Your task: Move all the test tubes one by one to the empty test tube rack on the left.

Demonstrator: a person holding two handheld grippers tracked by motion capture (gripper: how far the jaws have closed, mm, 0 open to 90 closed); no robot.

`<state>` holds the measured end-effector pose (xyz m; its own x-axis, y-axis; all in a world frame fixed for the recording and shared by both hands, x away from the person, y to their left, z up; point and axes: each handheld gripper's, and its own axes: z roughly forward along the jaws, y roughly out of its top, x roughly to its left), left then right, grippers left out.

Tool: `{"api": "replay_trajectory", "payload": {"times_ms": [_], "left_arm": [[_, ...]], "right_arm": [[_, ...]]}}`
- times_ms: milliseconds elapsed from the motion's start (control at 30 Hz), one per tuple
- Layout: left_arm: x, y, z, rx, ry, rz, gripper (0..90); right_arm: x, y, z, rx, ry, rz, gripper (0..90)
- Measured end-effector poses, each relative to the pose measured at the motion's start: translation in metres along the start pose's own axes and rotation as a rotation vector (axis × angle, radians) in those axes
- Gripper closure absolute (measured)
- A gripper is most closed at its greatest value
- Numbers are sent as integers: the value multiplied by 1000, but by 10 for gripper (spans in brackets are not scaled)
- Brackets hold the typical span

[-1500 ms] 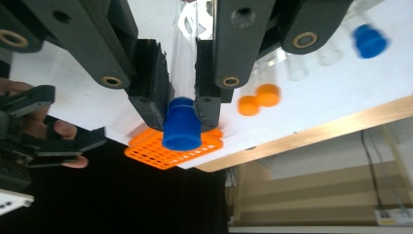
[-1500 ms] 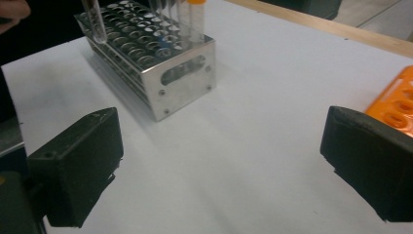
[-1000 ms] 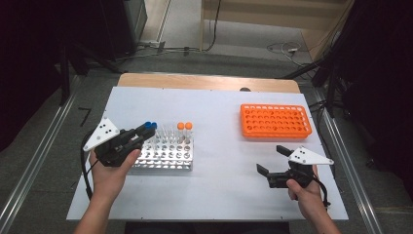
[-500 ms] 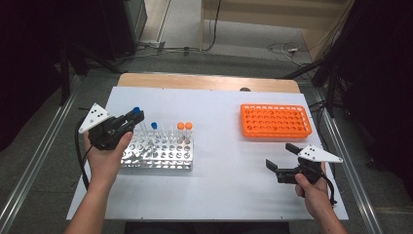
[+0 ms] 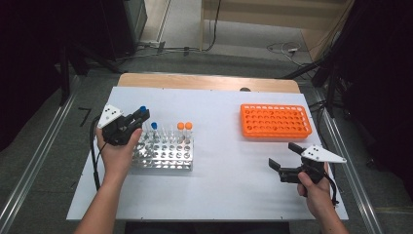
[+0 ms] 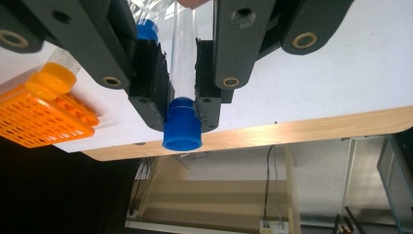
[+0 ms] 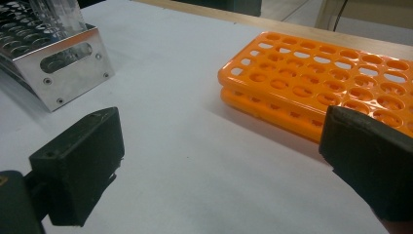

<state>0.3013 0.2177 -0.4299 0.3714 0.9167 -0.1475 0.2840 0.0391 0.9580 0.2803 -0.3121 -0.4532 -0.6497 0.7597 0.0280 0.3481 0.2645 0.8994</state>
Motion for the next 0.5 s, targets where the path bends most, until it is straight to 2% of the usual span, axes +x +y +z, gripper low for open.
{"api": "replay_trajectory", "payload": {"times_ms": [100, 367, 500], "left_arm": [[-1, -3, 0, 9, 4, 14, 769], [-3, -10, -3, 37, 12, 17, 762], [-4, -11, -5, 69, -5, 21, 755]], "right_arm": [[0, 0, 0, 1, 1, 0, 13], [2, 0, 0, 3, 3, -3, 13], [3, 0, 1, 6, 5, -5, 13]]}}
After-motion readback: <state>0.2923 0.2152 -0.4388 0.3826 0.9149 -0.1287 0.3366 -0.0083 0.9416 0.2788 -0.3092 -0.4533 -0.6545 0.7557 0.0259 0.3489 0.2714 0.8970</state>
